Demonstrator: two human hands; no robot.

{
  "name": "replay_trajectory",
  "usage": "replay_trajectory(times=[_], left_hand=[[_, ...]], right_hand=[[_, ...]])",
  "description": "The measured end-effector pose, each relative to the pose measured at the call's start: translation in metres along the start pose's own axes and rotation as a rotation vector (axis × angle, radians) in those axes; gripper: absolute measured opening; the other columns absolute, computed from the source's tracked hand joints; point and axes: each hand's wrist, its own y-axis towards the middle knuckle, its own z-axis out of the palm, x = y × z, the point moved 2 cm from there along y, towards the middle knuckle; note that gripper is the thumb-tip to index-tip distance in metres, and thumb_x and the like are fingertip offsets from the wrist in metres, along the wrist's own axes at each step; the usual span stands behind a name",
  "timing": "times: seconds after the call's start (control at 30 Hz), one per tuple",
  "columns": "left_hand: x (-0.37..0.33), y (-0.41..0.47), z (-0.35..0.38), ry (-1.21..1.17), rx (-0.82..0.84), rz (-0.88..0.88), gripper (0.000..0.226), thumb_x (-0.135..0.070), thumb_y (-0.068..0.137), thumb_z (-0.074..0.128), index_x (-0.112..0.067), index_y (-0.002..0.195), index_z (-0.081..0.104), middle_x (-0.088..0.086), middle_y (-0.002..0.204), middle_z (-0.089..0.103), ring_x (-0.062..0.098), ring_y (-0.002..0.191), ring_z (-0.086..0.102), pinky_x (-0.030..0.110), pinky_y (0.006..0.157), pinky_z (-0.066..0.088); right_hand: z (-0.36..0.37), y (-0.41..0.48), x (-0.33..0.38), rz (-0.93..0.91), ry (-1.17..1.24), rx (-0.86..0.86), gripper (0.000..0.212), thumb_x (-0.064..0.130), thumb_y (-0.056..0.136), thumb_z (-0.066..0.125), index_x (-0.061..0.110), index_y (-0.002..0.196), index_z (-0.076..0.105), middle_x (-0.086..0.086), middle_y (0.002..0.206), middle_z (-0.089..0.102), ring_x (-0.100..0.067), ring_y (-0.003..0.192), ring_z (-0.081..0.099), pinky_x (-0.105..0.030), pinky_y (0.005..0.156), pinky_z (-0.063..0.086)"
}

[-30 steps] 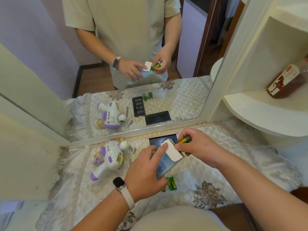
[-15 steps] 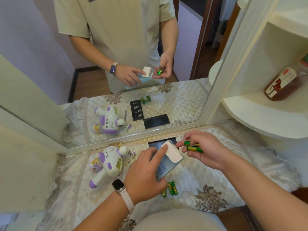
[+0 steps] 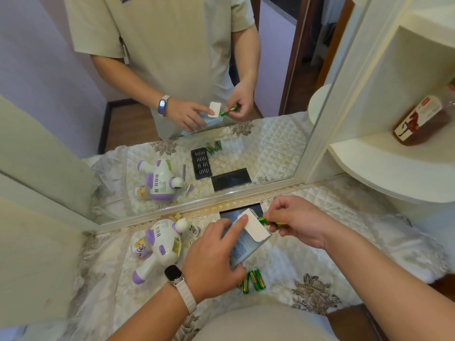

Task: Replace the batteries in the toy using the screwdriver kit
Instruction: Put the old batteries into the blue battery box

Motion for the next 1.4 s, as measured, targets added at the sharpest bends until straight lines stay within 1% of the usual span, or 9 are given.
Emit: replay_trajectory(times=[0.23,0.47,0.67,0.8,0.9,0.97,1.07,1.23,1.4], left_hand=[[0.000,0.003,0.006,0.003,0.034,0.027,0.092,-0.045,0.067,0.061,-0.031,0.151,0.026,-0.001,0.126,0.052,0.017,0.106,0.051,0.030,0.069,0.054],[0.007,0.006,0.007,-0.031,0.022,0.008,0.093,-0.045,0.066,0.062,-0.029,0.151,0.027,-0.001,0.125,0.051,0.016,0.106,0.051,0.028,0.069,0.054],[0.009,0.008,0.008,-0.033,0.015,0.000,0.093,-0.047,0.067,0.061,-0.030,0.151,0.025,-0.003,0.125,0.049,0.014,0.106,0.049,0.027,0.070,0.052],[0.011,0.008,0.008,-0.047,0.009,-0.008,0.093,-0.047,0.067,0.061,-0.030,0.151,0.025,-0.003,0.124,0.049,0.014,0.106,0.049,0.028,0.070,0.053],[0.013,0.008,0.008,-0.050,0.011,-0.010,0.093,-0.046,0.067,0.061,-0.030,0.151,0.024,-0.003,0.125,0.049,0.015,0.107,0.049,0.030,0.072,0.054],[0.014,0.008,0.009,-0.047,0.013,-0.008,0.093,-0.046,0.067,0.061,-0.030,0.151,0.024,-0.003,0.125,0.049,0.015,0.108,0.049,0.029,0.073,0.054],[0.013,0.008,0.008,-0.048,0.011,-0.006,0.093,-0.046,0.067,0.061,-0.030,0.151,0.024,-0.003,0.124,0.049,0.015,0.107,0.049,0.029,0.072,0.054],[0.009,0.011,0.007,-0.035,0.023,0.008,0.093,-0.046,0.067,0.061,-0.029,0.152,0.025,-0.002,0.125,0.050,0.015,0.106,0.050,0.029,0.069,0.055],[0.007,0.016,0.007,-0.026,0.041,0.020,0.093,-0.047,0.068,0.061,-0.030,0.152,0.023,-0.002,0.127,0.049,0.016,0.107,0.050,0.033,0.071,0.055]], right_hand=[[0.004,0.002,-0.001,-0.003,-0.228,-0.043,0.022,0.028,0.088,0.069,0.009,0.077,0.066,-0.007,0.076,0.066,-0.018,0.065,0.062,-0.026,0.056,0.051],[-0.003,0.003,0.000,0.120,0.000,-0.010,0.009,0.004,0.091,0.051,0.005,0.085,0.058,-0.019,0.095,0.068,-0.023,0.078,0.066,-0.028,0.066,0.057],[-0.013,0.006,-0.004,0.068,0.137,0.048,0.024,-0.018,0.087,0.045,0.000,0.101,0.054,-0.018,0.088,0.062,-0.025,0.084,0.068,-0.027,0.080,0.059],[-0.010,0.005,-0.001,0.048,0.125,0.045,0.027,-0.010,0.090,0.054,0.005,0.113,0.053,-0.019,0.093,0.073,-0.027,0.077,0.071,-0.026,0.065,0.059],[-0.007,0.003,0.003,-0.023,-0.110,-0.051,0.021,-0.001,0.090,0.054,0.010,0.108,0.053,-0.010,0.090,0.076,-0.019,0.043,0.051,-0.022,0.039,0.036],[-0.002,0.002,0.005,-0.056,-0.194,-0.052,0.019,0.002,0.088,0.054,0.012,0.103,0.050,-0.006,0.091,0.075,-0.015,0.038,0.038,-0.019,0.038,0.028],[0.004,0.000,0.008,-0.093,-0.258,-0.032,0.016,-0.001,0.086,0.053,0.011,0.096,0.047,-0.007,0.097,0.070,-0.015,0.041,0.043,-0.020,0.038,0.031],[0.003,0.002,0.009,-0.068,-0.355,-0.019,0.012,0.001,0.082,0.047,0.006,0.087,0.058,-0.009,0.057,0.063,-0.013,0.043,0.047,-0.026,0.054,0.042],[-0.003,0.000,0.006,-0.073,-0.355,-0.002,0.022,0.001,0.084,0.049,0.011,0.091,0.066,-0.005,0.062,0.067,-0.011,0.054,0.055,-0.019,0.061,0.045]])
